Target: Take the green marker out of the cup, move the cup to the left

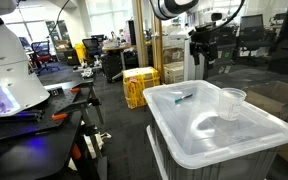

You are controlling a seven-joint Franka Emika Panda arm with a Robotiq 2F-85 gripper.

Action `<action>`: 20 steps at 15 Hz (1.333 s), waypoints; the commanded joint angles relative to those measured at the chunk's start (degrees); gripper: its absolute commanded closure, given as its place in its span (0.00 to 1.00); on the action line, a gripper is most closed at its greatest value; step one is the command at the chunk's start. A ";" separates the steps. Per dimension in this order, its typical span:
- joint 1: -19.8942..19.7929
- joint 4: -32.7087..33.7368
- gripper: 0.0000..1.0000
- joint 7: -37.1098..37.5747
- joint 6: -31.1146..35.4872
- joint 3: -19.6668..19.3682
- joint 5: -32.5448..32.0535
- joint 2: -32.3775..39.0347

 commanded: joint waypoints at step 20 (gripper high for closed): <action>-5.28 -1.45 0.00 12.25 15.48 -3.92 7.08 4.06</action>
